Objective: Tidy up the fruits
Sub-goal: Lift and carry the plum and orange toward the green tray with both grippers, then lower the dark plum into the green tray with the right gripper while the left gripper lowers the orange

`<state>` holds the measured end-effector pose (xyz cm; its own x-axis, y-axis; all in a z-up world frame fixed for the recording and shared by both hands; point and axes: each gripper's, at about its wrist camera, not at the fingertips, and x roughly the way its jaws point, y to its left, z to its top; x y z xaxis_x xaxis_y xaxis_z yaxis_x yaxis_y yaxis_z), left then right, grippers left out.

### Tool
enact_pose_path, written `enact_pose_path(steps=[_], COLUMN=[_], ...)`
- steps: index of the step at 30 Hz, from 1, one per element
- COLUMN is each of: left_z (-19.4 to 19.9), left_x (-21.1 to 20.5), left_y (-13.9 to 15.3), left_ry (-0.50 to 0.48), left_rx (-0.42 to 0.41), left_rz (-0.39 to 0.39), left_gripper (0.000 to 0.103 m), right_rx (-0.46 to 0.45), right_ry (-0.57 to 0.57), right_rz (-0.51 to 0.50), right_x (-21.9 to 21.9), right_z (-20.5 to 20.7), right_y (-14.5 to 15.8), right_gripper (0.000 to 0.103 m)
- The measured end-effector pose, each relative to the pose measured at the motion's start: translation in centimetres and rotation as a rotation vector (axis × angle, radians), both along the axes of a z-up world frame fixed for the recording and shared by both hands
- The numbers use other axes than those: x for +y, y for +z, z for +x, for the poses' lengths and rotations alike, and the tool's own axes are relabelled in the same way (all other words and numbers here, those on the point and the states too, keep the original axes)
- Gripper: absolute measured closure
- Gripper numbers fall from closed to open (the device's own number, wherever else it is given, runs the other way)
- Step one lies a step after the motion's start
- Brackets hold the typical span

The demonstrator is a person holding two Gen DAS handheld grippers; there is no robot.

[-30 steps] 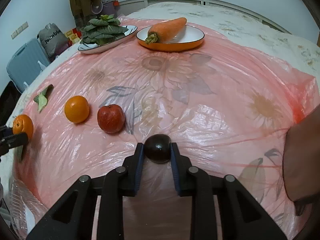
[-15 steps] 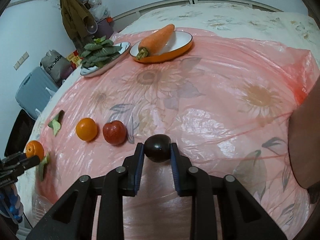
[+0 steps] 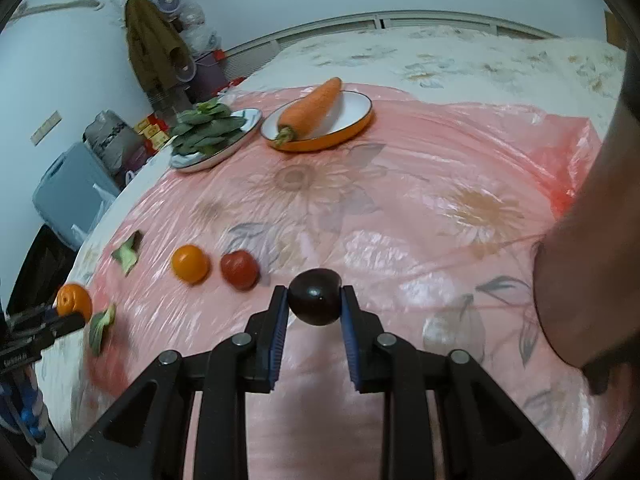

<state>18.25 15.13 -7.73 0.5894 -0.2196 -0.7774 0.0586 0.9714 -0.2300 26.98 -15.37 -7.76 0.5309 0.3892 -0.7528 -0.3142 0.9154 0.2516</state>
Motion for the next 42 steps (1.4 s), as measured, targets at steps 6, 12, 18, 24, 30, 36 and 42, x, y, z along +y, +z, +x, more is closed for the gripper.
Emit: enact_pose_path(steps=[6,12,18,24,30,36,42], left_z=[-1.7,-4.1,-6.5,-8.7,-10.8,-11.9,-12.3], left_x=[-1.8,-4.6,-7.7,-10.6,-13.7,-16.6,-19.8], left_y=[1.4,2.9,4.1,5.1,5.9,6.0,6.4], left_ry=[-0.030,-0.072,-0.113,-0.158,-0.206,-0.241,-0.282], left_rx=[-0.024,-0.051,-0.072,-0.089,-0.100,-0.097,-0.098], left_rz=[-0.008,-0.002,-0.007,-0.014,-0.010,-0.010,-0.015], left_gripper=[0.067,0.067,0.067,0.067,0.067,0.067,0.067], right_rx=[-0.022,-0.035,-0.038,-0.047,-0.058,-0.063,-0.070], right_ry=[0.035,0.036,0.020,-0.005,-0.025,-0.054,-0.102], right_rz=[-0.001,0.008,0.005,0.001,-0.003,0.001,0.003], right_x=[-0.1,-1.1,-2.9,-5.0,-6.9,-9.3,-12.7], right_z=[-4.3,-8.4,-11.6,-14.6,-17.1,-19.1,-20.2], right_y=[1.4,2.4,3.2,3.8,4.4,4.5,4.3], right_gripper=[0.067,0.067,0.067,0.067,0.067,0.067,0.067])
